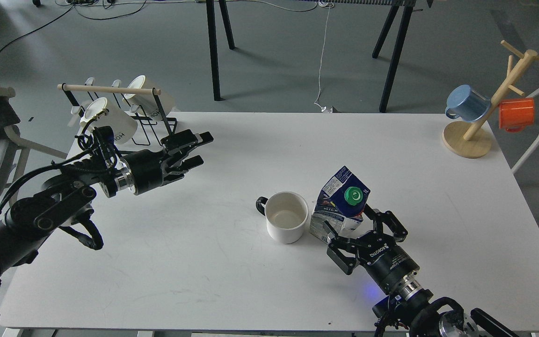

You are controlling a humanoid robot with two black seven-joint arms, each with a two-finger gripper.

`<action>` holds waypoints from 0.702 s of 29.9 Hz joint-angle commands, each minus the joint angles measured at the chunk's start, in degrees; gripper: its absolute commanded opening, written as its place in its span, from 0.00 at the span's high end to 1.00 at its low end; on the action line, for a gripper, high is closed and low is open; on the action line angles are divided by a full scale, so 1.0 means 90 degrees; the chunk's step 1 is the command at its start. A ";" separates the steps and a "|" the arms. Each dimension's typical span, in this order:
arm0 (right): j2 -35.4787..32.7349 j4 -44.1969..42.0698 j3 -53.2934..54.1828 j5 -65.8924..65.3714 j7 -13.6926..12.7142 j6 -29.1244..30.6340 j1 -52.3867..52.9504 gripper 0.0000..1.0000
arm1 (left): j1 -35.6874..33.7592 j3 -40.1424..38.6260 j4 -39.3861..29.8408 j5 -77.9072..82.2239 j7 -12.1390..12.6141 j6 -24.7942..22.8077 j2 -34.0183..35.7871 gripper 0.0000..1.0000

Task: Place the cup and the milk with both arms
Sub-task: 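Open the right gripper and withdraw it from the carton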

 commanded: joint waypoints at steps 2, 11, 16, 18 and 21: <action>-0.0268 0.0405 -0.0008 -0.0009 -0.0005 0.0000 -0.0353 0.00 | 0.0000 0.0000 -0.0001 0.0002 0.0000 0.0000 0.0004 0.06; -0.1673 0.1714 0.0459 0.0001 0.0014 0.0000 -0.1739 0.00 | 0.0009 -0.0010 0.0009 -0.0008 0.0000 0.0000 -0.0064 0.06; -0.2640 0.1637 0.1513 0.0040 0.0005 0.0000 -0.2356 0.00 | 0.0000 -0.0058 0.0039 -0.0066 0.0000 -0.0010 -0.0064 0.06; -0.2943 0.1442 0.1962 0.0069 0.0014 0.0000 -0.2356 0.00 | 0.0000 -0.0098 0.0039 -0.0096 0.0000 -0.0016 -0.0025 0.06; -0.3139 0.1100 0.2753 0.0079 -0.0005 0.0000 -0.2152 0.00 | -0.0010 -0.0107 0.0058 -0.0183 0.0000 -0.0016 0.0072 0.06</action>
